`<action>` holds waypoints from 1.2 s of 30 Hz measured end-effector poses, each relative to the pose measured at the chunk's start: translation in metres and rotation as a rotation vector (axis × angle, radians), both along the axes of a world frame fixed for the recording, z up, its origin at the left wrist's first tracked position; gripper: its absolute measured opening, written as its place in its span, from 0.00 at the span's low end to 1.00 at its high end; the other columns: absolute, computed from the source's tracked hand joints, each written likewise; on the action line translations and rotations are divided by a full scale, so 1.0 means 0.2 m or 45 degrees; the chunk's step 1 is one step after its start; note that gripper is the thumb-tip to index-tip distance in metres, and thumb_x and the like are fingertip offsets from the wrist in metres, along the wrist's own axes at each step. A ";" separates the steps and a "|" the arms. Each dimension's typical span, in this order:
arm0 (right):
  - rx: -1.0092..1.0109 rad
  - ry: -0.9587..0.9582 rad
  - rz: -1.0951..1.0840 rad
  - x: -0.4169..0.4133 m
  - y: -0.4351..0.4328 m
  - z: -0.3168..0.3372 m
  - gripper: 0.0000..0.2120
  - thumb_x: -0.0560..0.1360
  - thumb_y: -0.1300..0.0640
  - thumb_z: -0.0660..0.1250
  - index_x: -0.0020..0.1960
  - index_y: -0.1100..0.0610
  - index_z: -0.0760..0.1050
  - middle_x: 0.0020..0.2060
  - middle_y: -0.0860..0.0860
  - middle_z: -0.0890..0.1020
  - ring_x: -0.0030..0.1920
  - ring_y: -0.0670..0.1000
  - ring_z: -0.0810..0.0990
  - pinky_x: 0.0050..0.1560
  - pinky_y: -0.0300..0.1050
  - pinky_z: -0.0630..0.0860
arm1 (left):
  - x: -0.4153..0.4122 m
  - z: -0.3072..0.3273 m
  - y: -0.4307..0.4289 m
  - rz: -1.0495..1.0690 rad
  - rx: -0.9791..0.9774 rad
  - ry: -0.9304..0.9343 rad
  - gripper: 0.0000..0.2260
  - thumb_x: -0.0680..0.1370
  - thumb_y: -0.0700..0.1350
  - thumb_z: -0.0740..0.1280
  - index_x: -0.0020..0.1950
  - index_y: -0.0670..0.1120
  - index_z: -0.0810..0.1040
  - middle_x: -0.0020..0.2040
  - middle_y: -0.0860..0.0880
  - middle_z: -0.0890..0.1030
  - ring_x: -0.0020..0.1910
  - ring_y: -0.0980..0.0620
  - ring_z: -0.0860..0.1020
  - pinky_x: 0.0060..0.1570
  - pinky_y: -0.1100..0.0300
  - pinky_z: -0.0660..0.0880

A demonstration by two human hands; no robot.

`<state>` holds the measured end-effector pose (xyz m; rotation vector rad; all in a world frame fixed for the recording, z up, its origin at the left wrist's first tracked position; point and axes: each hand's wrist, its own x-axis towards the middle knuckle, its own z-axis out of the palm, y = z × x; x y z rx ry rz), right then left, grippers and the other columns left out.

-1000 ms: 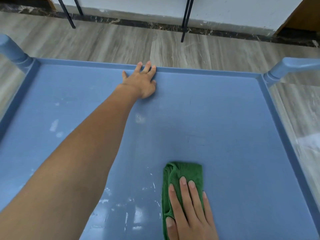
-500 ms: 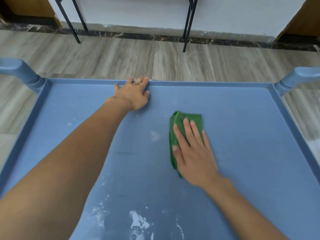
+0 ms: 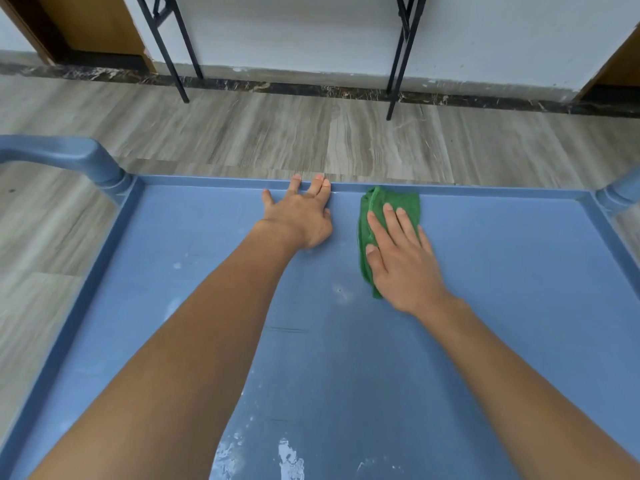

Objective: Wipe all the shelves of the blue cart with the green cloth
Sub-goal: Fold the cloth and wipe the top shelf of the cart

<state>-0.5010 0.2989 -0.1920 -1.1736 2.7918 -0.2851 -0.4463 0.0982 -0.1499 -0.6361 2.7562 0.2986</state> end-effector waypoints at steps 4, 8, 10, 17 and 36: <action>0.033 0.019 0.068 0.26 0.16 0.02 0.27 0.83 0.48 0.45 0.81 0.51 0.48 0.81 0.50 0.45 0.80 0.52 0.42 0.78 0.56 0.49 | -0.02 0.03 -0.01 -0.017 0.039 -0.040 0.27 0.84 0.48 0.48 0.83 0.52 0.44 0.83 0.58 0.42 0.82 0.46 0.41 0.74 0.26 0.44; -0.011 0.098 0.133 0.59 0.42 0.01 0.27 0.81 0.48 0.46 0.79 0.54 0.56 0.80 0.53 0.54 0.80 0.54 0.51 0.75 0.58 0.57 | 0.00 0.05 -0.01 -0.012 0.060 -0.055 0.30 0.82 0.44 0.50 0.83 0.52 0.44 0.83 0.58 0.42 0.82 0.47 0.40 0.74 0.26 0.43; -0.103 0.215 0.125 0.76 0.55 -0.03 0.27 0.80 0.48 0.47 0.76 0.54 0.66 0.76 0.55 0.65 0.77 0.56 0.61 0.70 0.59 0.63 | 0.00 0.05 -0.01 -0.009 0.067 -0.051 0.31 0.81 0.43 0.51 0.83 0.52 0.44 0.83 0.58 0.42 0.82 0.47 0.40 0.74 0.26 0.43; -0.002 0.748 0.054 1.14 0.80 -0.14 0.11 0.75 0.51 0.55 0.55 0.49 0.72 0.54 0.54 0.83 0.63 0.59 0.72 0.61 0.52 0.66 | 0.01 0.09 0.00 -0.002 0.117 -0.054 0.32 0.80 0.41 0.52 0.83 0.53 0.46 0.83 0.58 0.44 0.82 0.48 0.41 0.75 0.28 0.44; -0.003 0.002 0.080 0.41 0.01 -0.02 0.28 0.82 0.47 0.45 0.81 0.50 0.48 0.81 0.50 0.45 0.80 0.52 0.41 0.78 0.57 0.46 | 0.05 0.13 -0.04 0.047 0.260 0.051 0.32 0.78 0.41 0.55 0.82 0.52 0.53 0.83 0.53 0.54 0.82 0.49 0.47 0.75 0.29 0.42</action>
